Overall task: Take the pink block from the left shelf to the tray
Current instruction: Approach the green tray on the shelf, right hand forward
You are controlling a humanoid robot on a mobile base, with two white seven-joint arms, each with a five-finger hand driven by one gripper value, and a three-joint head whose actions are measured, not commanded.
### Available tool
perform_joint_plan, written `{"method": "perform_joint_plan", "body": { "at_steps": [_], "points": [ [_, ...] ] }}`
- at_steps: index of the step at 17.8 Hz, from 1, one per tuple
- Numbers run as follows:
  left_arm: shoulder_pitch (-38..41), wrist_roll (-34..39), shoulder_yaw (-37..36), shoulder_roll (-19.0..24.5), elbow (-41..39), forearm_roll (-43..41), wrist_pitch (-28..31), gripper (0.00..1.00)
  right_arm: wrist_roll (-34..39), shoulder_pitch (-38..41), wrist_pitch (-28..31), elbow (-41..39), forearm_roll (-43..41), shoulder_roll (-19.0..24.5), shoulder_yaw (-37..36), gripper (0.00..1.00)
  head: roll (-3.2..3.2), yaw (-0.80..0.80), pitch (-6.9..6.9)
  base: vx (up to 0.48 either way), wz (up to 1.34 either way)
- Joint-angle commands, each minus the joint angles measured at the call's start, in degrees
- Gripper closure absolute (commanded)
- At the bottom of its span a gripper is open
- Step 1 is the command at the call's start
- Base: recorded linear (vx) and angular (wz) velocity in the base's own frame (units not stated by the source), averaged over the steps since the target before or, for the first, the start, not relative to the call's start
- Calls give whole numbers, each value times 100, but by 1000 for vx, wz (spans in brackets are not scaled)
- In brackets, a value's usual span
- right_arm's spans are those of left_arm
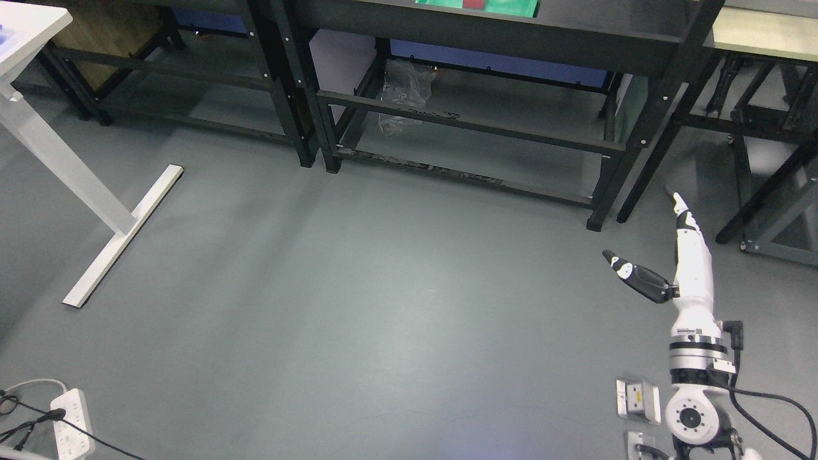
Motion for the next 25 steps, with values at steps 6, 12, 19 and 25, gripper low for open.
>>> {"method": "perform_joint_plan", "body": {
  "at_steps": [6,12,19,25],
  "points": [
    [53,-3,0,100,0,-9,0,0,-26,-79,231,-87,1668,-100,239,0,0,0,0,222,89],
    [53,-3,0,100,0,-9,0,0,89,-97,610,-79,2011,-100,311,1,0,0,0,225,32],
    [53,-3,0,100,0,-9,0,0,89,-106,759,-79,1968,-100,311,1,0,0,0,247,20],
    [53,-3,0,100,0,-9,0,0,89,-106,751,-87,1739,-100,311,1,0,0,0,231,65]
  ]
}}
